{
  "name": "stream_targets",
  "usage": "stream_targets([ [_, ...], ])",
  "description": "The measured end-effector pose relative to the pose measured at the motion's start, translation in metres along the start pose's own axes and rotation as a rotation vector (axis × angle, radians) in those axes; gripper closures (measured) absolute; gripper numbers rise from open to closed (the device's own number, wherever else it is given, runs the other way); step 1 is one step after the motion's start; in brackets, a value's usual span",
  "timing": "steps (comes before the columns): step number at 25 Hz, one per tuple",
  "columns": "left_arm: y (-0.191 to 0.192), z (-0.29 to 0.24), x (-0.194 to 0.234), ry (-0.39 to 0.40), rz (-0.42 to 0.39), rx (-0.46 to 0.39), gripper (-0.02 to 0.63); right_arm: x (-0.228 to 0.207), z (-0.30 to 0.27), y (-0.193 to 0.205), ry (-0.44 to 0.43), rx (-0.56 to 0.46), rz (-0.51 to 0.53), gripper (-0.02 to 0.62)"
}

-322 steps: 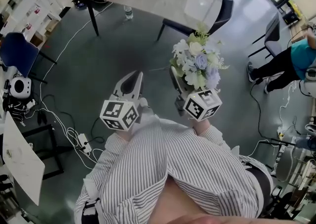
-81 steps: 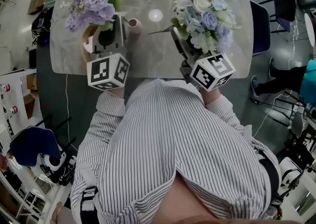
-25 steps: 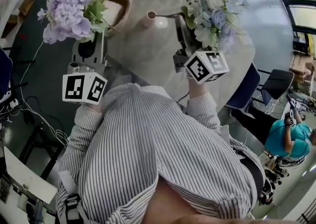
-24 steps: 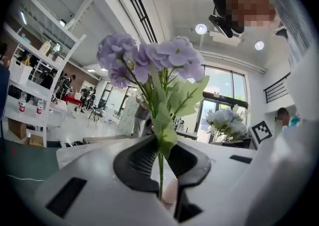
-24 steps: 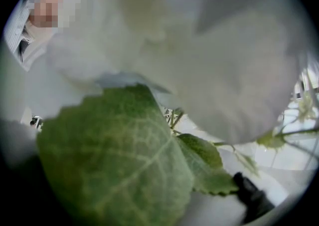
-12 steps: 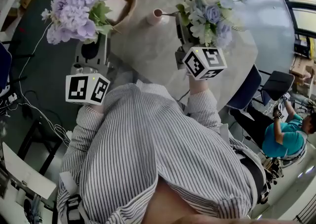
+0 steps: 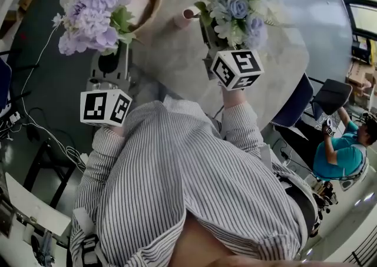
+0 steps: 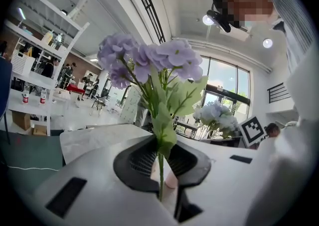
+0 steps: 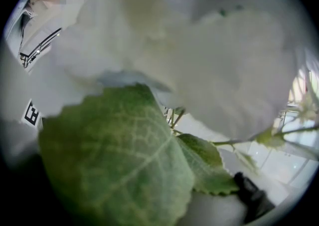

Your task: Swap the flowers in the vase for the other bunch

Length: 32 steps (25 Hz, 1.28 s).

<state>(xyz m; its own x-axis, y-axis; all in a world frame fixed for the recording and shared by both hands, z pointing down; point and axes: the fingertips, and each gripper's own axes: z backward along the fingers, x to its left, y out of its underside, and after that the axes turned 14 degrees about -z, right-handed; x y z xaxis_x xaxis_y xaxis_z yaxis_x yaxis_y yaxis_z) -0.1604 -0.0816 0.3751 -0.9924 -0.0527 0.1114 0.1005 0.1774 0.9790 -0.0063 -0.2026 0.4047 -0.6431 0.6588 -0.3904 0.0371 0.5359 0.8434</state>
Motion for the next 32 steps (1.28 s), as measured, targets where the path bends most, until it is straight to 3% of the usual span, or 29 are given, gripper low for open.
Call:
stream_targets([
  [17, 0.017, 0.002, 0.005, -0.026, 0.026, 0.046, 0.555, 0.002, -0.022, 0.029, -0.01, 0.095, 0.006, 0.564],
  [32, 0.01, 0.005, 0.0, -0.001, 0.03, 0.04, 0.555, 0.02, -0.02, 0.019, 0.014, 0.037, 0.021, 0.555],
])
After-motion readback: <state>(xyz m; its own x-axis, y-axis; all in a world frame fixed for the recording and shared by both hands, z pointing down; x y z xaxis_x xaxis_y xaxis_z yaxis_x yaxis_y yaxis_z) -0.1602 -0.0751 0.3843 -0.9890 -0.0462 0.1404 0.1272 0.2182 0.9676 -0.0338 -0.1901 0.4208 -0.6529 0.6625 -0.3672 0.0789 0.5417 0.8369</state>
